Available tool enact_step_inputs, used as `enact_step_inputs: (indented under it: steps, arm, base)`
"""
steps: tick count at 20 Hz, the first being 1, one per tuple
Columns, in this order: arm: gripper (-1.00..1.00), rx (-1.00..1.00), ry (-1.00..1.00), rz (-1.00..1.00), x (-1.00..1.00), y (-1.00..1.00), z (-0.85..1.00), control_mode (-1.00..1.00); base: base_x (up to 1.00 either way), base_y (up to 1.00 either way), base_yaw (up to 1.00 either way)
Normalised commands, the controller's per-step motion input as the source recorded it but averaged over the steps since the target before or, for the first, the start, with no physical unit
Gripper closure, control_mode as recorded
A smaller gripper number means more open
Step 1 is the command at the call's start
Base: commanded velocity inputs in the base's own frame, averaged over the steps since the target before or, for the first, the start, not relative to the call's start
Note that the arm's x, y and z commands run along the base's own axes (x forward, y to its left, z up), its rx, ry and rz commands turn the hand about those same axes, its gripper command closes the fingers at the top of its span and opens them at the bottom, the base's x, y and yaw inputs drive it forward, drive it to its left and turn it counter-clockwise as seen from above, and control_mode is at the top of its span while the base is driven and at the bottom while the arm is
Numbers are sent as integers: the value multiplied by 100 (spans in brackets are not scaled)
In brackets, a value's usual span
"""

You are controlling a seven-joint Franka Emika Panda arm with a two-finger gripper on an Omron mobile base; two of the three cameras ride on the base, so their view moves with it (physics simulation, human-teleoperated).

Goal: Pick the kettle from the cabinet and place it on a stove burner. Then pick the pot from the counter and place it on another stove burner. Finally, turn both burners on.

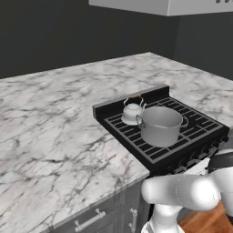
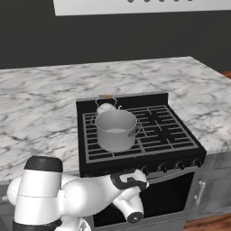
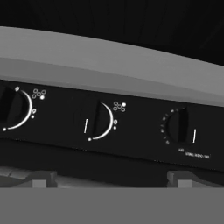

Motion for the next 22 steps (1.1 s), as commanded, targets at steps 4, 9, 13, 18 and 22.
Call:
enact_step_inputs:
  steps: [4,9,13,18,22]
  arm:
    - [-100,0,0,0,13,0,-15,-100]
    - [-100,3,-3,0,13,-6,-4,-100]
    - [-100,1,-2,0,11,-9,-8,-100]
    - [-100,0,0,0,11,-7,-21,-100]
    - [-100,0,0,0,11,-7,-24,-100]
  base:
    - [0,0,0]
    - [0,0,0]
    - [0,0,0]
    - [0,0,0]
    - [0,0,0]
